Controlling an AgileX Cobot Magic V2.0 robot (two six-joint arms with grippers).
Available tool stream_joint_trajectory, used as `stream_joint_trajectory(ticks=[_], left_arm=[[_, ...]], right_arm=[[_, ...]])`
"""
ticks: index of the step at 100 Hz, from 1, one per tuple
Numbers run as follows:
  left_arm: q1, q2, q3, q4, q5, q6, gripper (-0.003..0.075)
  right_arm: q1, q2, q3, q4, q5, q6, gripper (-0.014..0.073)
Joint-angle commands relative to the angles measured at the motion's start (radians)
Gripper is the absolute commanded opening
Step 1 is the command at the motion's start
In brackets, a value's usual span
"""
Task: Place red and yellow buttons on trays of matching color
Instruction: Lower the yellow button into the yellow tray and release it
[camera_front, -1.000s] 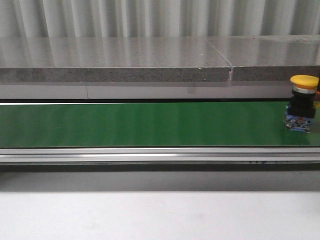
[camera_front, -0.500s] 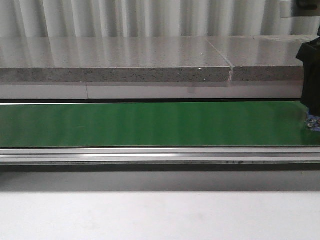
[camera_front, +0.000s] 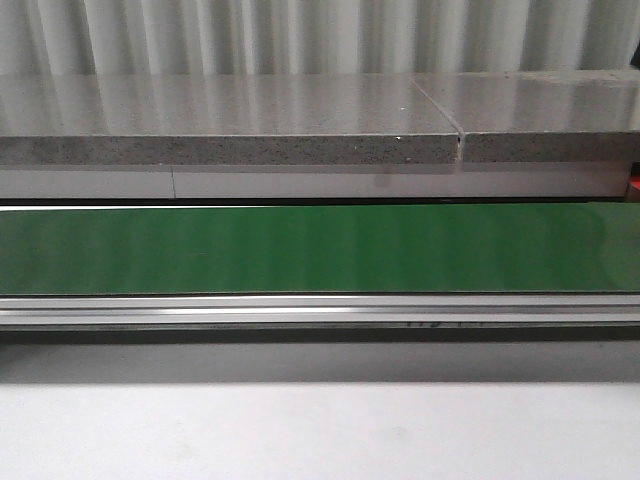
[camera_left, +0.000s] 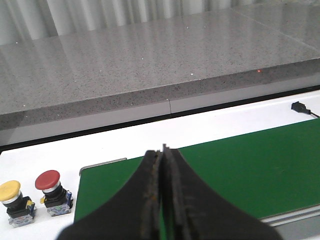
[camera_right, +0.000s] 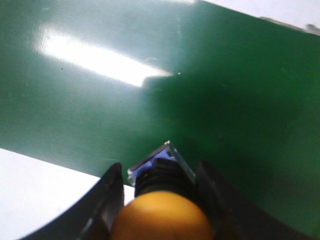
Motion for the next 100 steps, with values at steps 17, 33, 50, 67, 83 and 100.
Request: stream_joint_trajectory(ticks=[17, 33, 50, 67, 83, 100], left_arm=[[-0.008, 0.005, -0.027, -0.021, -0.072, -0.003, -0.002], [-0.008, 0.005, -0.027, -0.021, -0.072, -0.003, -0.002], [-0.008, 0.005, -0.027, -0.021, -0.072, -0.003, -0.002], [-0.008, 0.005, -0.027, -0.021, -0.072, -0.003, -0.002], [-0.008, 0.005, -0.027, -0.021, -0.072, -0.003, -0.002], [-0.008, 0.005, -0.027, -0.021, -0.072, -0.003, -0.002]], right_arm=[[-0.128, -0.204, 0.044, -0.14, 0.001, 0.173, 0.0162], [-0.263, -0.277, 0.143, -0.242, 0.016, 0.261, 0.0162], [-0.402, -0.329, 0.252, -0.259, -0.059, 0.298, 0.0162], [-0.479, -0.325, 0.32, -0.259, -0.125, 0.327, 0.0162], [-0.512, -0.323, 0.343, -0.259, -0.164, 0.335, 0.0162], [-0.517, -0.319, 0.361, -0.259, -0.182, 0.335, 0.0162]])
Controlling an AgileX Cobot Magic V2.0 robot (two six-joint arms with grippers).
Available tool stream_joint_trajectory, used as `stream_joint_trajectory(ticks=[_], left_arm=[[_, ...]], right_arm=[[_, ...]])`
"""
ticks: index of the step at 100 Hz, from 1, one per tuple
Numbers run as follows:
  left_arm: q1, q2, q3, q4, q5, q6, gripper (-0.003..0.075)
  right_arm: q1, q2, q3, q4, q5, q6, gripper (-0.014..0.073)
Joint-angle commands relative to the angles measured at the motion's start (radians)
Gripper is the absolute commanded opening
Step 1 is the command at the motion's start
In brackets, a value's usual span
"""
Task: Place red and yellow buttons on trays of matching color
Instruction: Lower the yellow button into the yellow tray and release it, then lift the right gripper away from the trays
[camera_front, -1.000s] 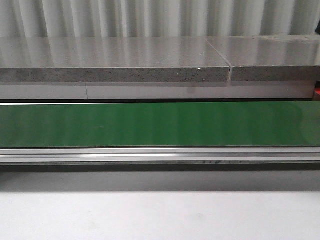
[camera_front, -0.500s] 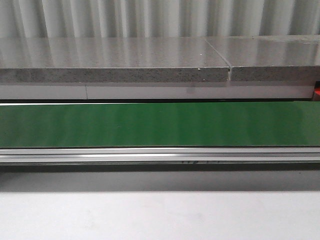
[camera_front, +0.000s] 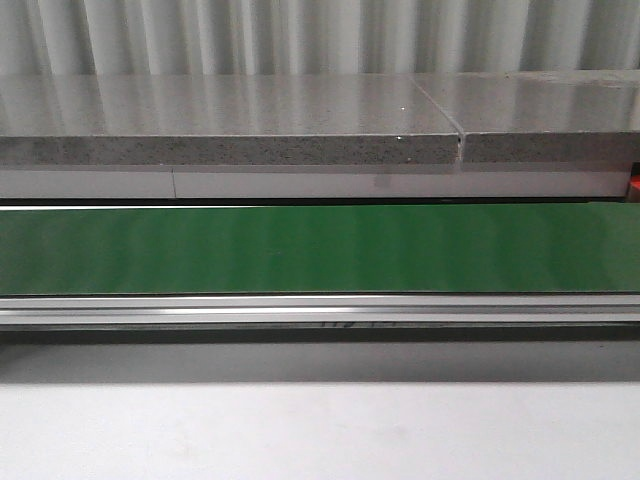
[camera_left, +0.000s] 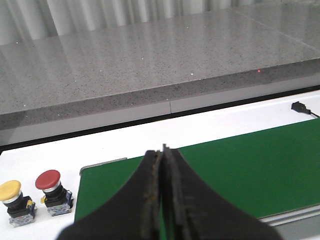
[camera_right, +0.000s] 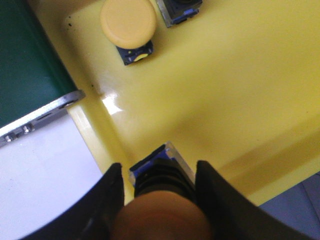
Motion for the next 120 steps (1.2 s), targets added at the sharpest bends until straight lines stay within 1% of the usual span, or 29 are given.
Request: stream_joint_trajectory(ticks=[1, 19, 69, 99, 104, 111, 120], left_arm=[[-0.008, 0.005, -0.027, -0.021, -0.072, -0.003, -0.002], [-0.008, 0.005, -0.027, -0.021, -0.072, -0.003, -0.002], [-0.008, 0.005, -0.027, -0.021, -0.072, -0.003, -0.002], [-0.008, 0.005, -0.027, -0.021, -0.072, -0.003, -0.002], [-0.008, 0.005, -0.027, -0.021, -0.072, -0.003, -0.002], [-0.008, 0.005, -0.027, -0.021, -0.072, -0.003, -0.002], [-0.008, 0.005, -0.027, -0.021, -0.072, -0.003, -0.002]], right_arm=[[-0.008, -0.016, -0.012, -0.019, -0.044, 0.002, 0.0162], [-0.008, 0.022, 0.012, -0.019, -0.097, 0.002, 0.0162], [-0.008, 0.217, 0.013, -0.029, -0.175, 0.002, 0.0162], [-0.008, 0.239, 0.013, -0.06, -0.182, 0.002, 0.0167], [-0.008, 0.239, 0.013, -0.06, -0.182, 0.002, 0.0176], [-0.008, 0.239, 0.013, -0.06, -0.183, 0.002, 0.022], [-0.008, 0.239, 0.013, -0.06, -0.183, 0.002, 0.0307]])
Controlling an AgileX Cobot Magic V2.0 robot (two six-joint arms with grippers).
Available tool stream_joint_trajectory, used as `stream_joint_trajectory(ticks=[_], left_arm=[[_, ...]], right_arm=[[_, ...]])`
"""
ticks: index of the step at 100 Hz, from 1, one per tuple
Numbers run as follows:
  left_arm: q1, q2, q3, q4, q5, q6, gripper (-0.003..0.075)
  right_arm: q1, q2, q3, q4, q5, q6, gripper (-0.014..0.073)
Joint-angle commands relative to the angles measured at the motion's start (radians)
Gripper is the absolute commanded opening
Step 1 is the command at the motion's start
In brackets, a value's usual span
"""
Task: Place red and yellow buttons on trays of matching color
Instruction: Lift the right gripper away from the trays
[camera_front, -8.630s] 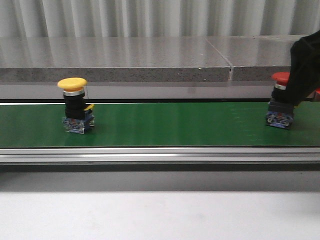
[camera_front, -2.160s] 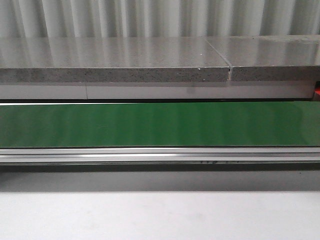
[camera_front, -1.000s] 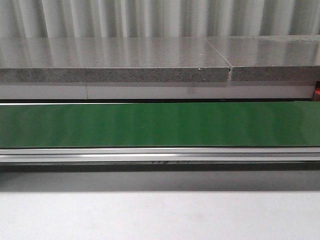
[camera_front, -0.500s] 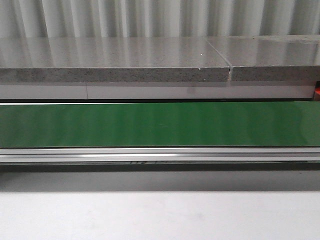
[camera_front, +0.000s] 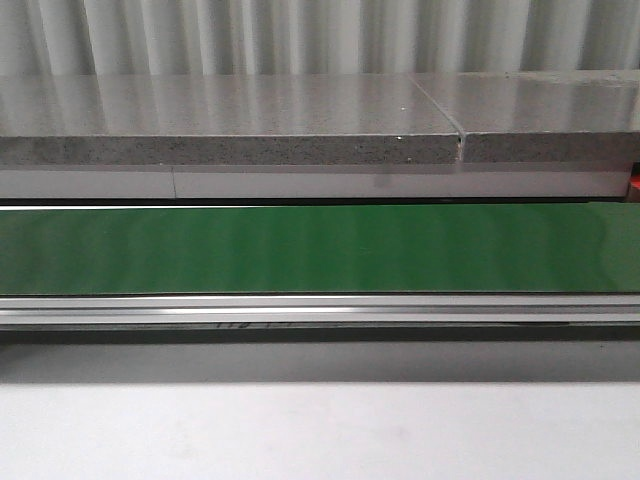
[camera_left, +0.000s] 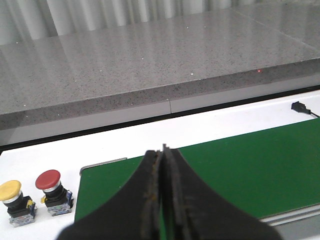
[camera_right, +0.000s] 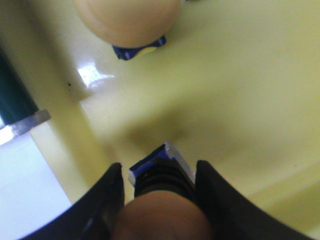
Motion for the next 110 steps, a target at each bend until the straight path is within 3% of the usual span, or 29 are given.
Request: stream_joint_trajectory(ticks=[1, 9, 45, 83, 110], left_arm=[[-0.008, 0.005, -0.027, -0.021, -0.072, -0.003, -0.002], [-0.008, 0.005, -0.027, -0.021, -0.072, -0.003, -0.002], [-0.008, 0.005, -0.027, -0.021, -0.072, -0.003, -0.002], [-0.008, 0.005, -0.027, -0.021, -0.072, -0.003, -0.002], [-0.008, 0.005, -0.027, -0.021, -0.072, -0.003, -0.002]], right_arm=[[-0.008, -0.024, -0.023, -0.022, -0.026, -0.002, 0.0321], [-0.008, -0.024, -0.023, -0.022, -0.028, -0.002, 0.0384], [-0.008, -0.025, -0.026, -0.022, -0.037, 0.005, 0.0524], [0.024, -0.179, -0.039, -0.011, -0.045, 0.023, 0.0525], [0.226, -0.418, -0.046, -0.01, -0.148, -0.009, 0.0523]])
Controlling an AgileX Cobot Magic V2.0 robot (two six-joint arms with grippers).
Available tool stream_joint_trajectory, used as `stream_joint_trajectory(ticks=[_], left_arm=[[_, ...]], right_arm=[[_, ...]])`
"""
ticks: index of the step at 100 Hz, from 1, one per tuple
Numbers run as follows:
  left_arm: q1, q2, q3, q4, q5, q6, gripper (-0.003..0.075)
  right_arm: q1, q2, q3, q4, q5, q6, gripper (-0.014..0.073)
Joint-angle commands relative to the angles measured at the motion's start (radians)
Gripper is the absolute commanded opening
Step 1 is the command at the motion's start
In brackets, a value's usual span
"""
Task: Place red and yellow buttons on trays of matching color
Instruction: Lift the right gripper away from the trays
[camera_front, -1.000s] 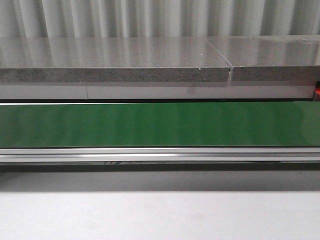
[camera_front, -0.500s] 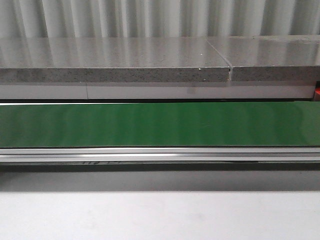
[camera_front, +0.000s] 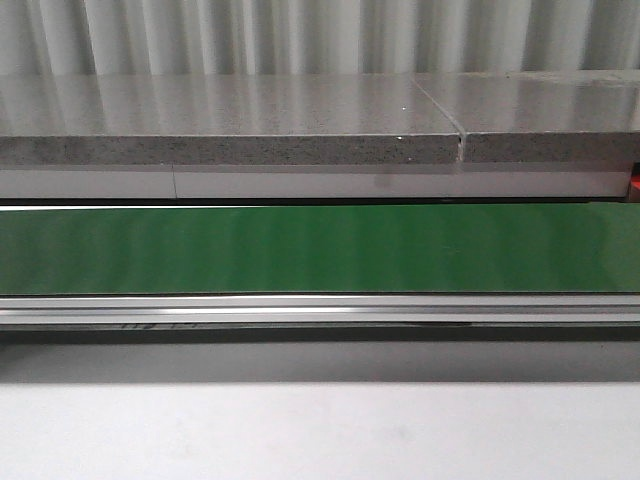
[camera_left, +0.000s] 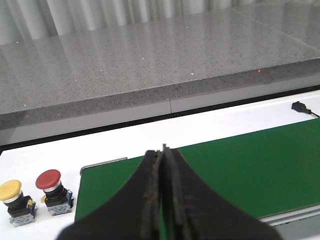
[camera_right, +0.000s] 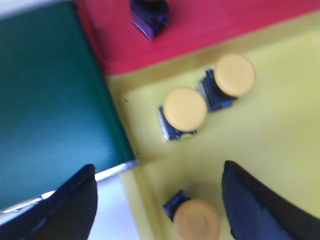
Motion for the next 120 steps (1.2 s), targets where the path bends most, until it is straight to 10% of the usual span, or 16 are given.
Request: stream_joint_trajectory(ticks=[1, 35, 64, 120], left_arm=[[-0.008, 0.005, -0.027, -0.021, -0.072, -0.003, -0.002], [-0.008, 0.005, -0.027, -0.021, -0.072, -0.003, -0.002], [-0.008, 0.005, -0.027, -0.021, -0.072, -0.003, -0.002], [-0.008, 0.005, -0.027, -0.021, -0.072, -0.003, -0.002]], right_arm=[[0.08, -0.095, -0.033, -0.006, -0.091, -0.036, 0.0521], [0.309, -0.317, 0.036, -0.01, -0.225, -0.136, 0.0482], [0.314, -0.451, 0.115, -0.01, -0.265, -0.136, -0.0072], [0.314, -0.463, 0.115, -0.01, -0.271, -0.136, -0.0067]])
